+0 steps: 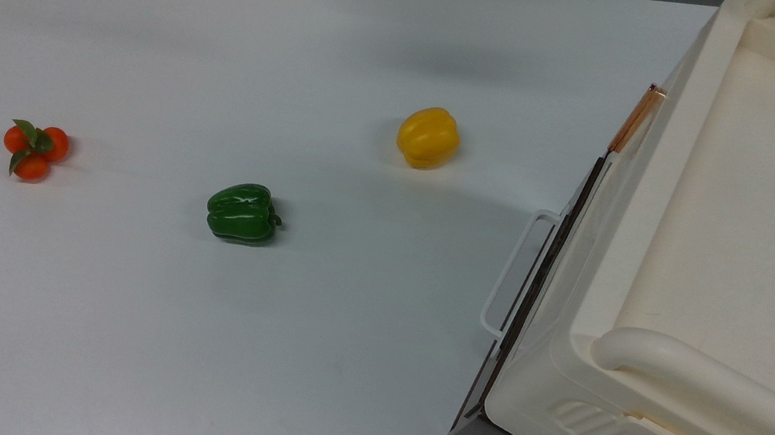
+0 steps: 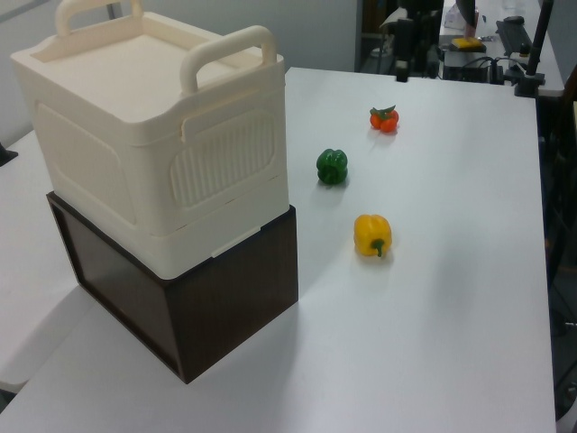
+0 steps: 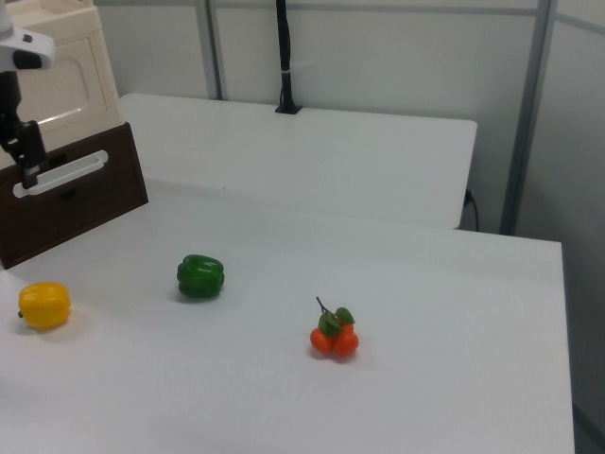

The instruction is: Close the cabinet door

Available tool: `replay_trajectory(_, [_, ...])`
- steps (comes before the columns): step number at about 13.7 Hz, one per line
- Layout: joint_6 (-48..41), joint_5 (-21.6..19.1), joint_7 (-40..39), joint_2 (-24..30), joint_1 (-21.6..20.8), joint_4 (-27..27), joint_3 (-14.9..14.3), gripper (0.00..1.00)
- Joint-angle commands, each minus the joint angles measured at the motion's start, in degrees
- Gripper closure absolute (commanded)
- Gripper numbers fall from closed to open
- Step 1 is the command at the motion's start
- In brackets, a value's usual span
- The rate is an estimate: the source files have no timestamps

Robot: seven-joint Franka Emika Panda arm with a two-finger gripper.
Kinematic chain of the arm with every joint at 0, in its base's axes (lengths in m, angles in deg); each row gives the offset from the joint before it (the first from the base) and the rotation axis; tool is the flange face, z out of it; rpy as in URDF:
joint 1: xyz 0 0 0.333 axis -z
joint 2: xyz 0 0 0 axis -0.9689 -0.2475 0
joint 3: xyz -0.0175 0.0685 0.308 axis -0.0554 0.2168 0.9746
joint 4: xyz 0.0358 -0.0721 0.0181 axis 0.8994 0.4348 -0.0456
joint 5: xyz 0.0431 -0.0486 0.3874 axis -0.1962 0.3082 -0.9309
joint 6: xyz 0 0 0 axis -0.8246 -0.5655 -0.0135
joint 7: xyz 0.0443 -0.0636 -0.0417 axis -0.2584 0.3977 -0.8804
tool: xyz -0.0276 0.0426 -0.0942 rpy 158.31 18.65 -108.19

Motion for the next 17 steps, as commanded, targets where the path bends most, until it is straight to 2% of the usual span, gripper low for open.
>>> replay_trajectory(1, [-4.04,1.29,2.44,1.94,-0.51,-0.15,-0.39,0.00])
replay_trajectory(4, [-3.08,1.29,0.69,2.21,-1.30,0.03,-1.97,0.00])
replay_trajectory(8, [2.26,1.02,-7.11,1.86,-1.74,0.90,-3.64,0.00])
replay_trajectory(12, [6.58,1.02,-16.61,0.81,-4.46,1.00,-9.08,0.00])
replay_trajectory(17, [7.12,1.90,-16.80,0.72,-4.55,1.00,-9.18,0.00])
